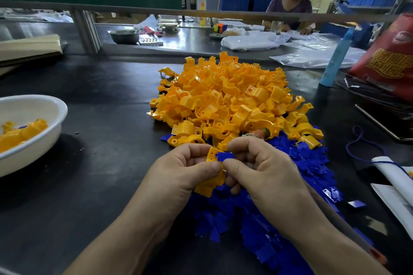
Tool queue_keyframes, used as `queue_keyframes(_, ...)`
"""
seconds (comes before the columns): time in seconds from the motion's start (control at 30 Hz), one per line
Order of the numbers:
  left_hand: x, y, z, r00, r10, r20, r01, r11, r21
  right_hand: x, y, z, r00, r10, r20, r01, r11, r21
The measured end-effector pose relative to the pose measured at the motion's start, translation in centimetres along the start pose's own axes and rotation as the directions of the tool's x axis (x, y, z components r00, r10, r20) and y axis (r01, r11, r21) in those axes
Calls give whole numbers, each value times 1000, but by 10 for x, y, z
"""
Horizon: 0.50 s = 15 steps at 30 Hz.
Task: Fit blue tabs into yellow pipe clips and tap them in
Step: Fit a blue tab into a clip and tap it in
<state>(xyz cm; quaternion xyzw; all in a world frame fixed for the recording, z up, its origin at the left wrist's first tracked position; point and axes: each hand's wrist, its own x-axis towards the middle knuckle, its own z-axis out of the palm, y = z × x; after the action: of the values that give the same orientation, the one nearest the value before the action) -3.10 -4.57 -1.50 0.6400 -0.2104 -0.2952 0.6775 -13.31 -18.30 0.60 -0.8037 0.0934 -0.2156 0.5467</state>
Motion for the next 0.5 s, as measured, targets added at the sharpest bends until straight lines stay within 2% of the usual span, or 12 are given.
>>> queue_keyframes(0.2, -1, 1, 3, 999, 39, -28, -39, 999, 17, 0, -3, 0, 1000, -11, -6, 11, 1000, -15)
queue_keyframes(0.4, -4, -1, 9, 996, 68, -61, -69, 998, -6, -2, 2, 3, 998, 35, -48, -30, 995, 92)
queue_keyframes(0.5, -6, 1, 11, 994, 85, -71, -86, 996, -8, -1, 3, 5, 998, 67, -21, -63, 984, 168)
